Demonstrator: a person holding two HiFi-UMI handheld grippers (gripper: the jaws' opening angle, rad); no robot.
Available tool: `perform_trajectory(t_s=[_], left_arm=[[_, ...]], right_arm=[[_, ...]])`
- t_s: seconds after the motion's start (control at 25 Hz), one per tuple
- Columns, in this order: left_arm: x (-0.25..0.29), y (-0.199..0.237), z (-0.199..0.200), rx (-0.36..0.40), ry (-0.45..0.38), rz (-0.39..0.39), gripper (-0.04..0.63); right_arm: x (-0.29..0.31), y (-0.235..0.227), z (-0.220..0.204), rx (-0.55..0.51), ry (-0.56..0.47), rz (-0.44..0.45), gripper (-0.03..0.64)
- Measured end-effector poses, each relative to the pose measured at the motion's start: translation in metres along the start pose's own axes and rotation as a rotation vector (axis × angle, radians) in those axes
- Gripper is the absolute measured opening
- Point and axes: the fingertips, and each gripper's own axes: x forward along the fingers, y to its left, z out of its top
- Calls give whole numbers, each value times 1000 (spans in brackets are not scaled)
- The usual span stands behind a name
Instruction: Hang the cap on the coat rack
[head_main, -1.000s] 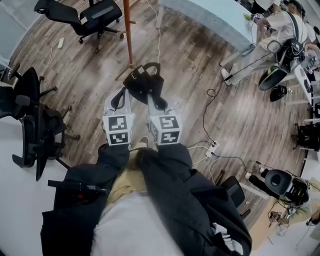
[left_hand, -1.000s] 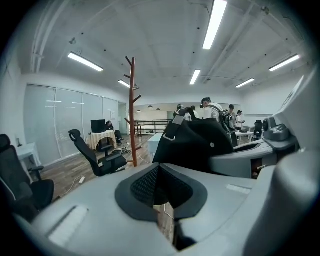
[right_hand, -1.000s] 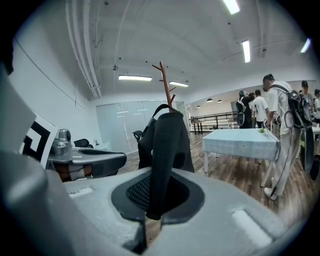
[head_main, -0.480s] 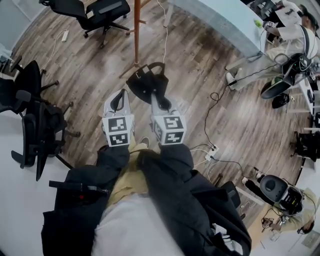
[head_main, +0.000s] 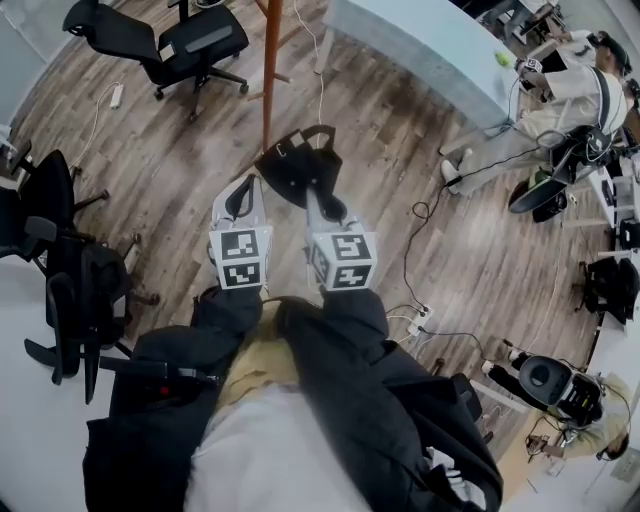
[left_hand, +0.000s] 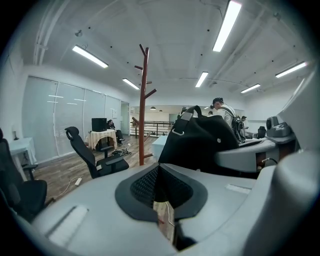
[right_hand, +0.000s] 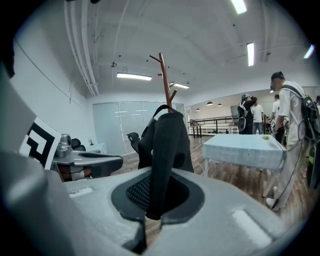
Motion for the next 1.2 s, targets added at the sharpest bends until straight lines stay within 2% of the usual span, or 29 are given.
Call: perform_trajectory(t_s=[0.28,0.68,0.88,1.04,1.2], left_arm=[[41,29,15,4,-5,-37,-6],[56,55,9,-20,20,-42,-6],[67,58,3,-35,44,-41,-6],[89,66,2,-36,64,-25,-6],[114,76,13,-37,59,26,-6]], right_arm=[[45,-9,19,13,-6,-40,9],[71,-5,17,5,31,-58,9],[80,-14,12,-49,68,-65,9],[103,-33,13,-77,94,-48,9],[129,-59,23,-68,93,-24,9]])
